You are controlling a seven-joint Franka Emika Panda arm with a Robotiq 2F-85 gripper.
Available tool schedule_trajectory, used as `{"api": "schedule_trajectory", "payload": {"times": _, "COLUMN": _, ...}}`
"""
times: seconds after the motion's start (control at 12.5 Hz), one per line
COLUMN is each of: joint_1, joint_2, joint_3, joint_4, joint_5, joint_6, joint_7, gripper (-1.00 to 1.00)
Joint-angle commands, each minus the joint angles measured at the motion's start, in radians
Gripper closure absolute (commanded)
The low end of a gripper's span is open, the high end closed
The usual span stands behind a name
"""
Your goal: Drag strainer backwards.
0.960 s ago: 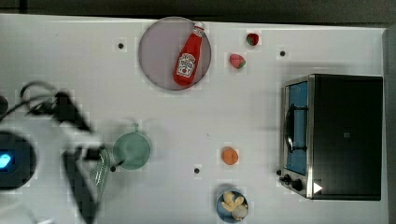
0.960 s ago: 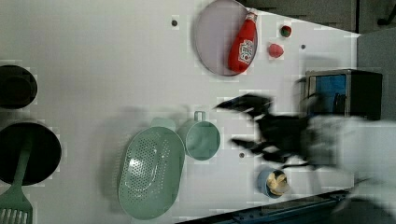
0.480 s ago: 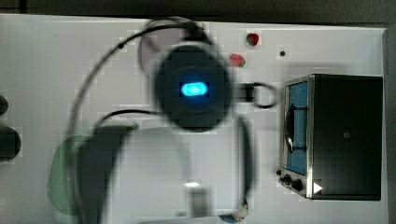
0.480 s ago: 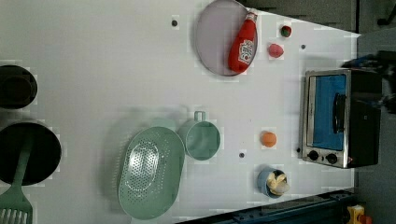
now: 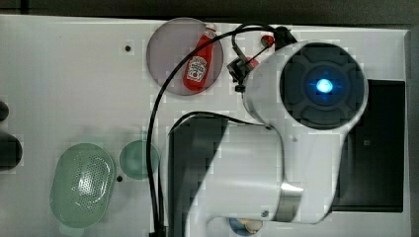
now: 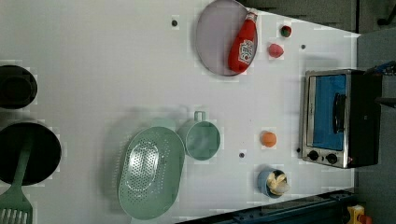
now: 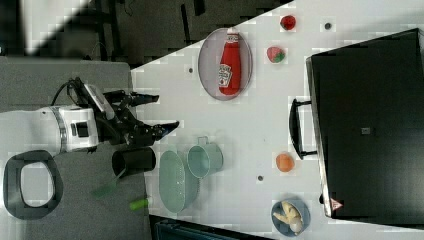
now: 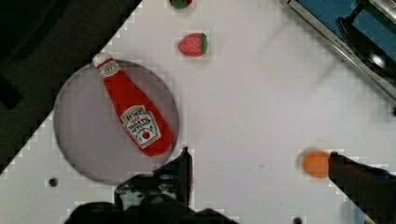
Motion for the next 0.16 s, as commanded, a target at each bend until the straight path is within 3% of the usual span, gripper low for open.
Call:
{"api": "schedule_trajectory", "payload": {"times": 0.08, "joint_1": 0.054, "joint_2": 0.010, "joint_3": 0.048, "joint_4": -0.010, "joint_5": -0.017, "joint_6": 0.002, "joint_7": -0.063, "gripper": -1.00}}
{"api": "schedule_trajectory", "payload": {"times": 0.16, "joint_1": 0.054, "joint_2": 0.012, "joint_3": 0.048, "joint_4": -0.010, "joint_5": -0.017, "joint_6": 0.002, "joint_7": -0.063, "gripper": -1.00}}
